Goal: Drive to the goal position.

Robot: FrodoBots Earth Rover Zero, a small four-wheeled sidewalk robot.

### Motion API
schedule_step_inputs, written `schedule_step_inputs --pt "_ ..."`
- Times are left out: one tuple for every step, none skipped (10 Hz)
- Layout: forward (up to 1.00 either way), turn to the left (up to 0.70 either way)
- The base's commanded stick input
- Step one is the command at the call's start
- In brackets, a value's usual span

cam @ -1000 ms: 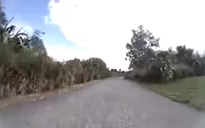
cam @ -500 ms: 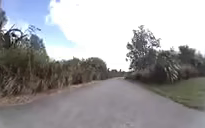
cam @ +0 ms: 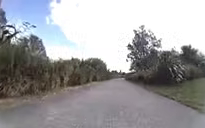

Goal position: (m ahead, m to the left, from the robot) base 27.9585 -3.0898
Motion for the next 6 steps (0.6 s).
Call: schedule_step_inputs --pt "0.85 0.0" --pt "0.85 0.0" --pt "0.85 0.0" --pt "0.85 0.0" --pt "0.85 0.0" --pt "0.85 0.0"
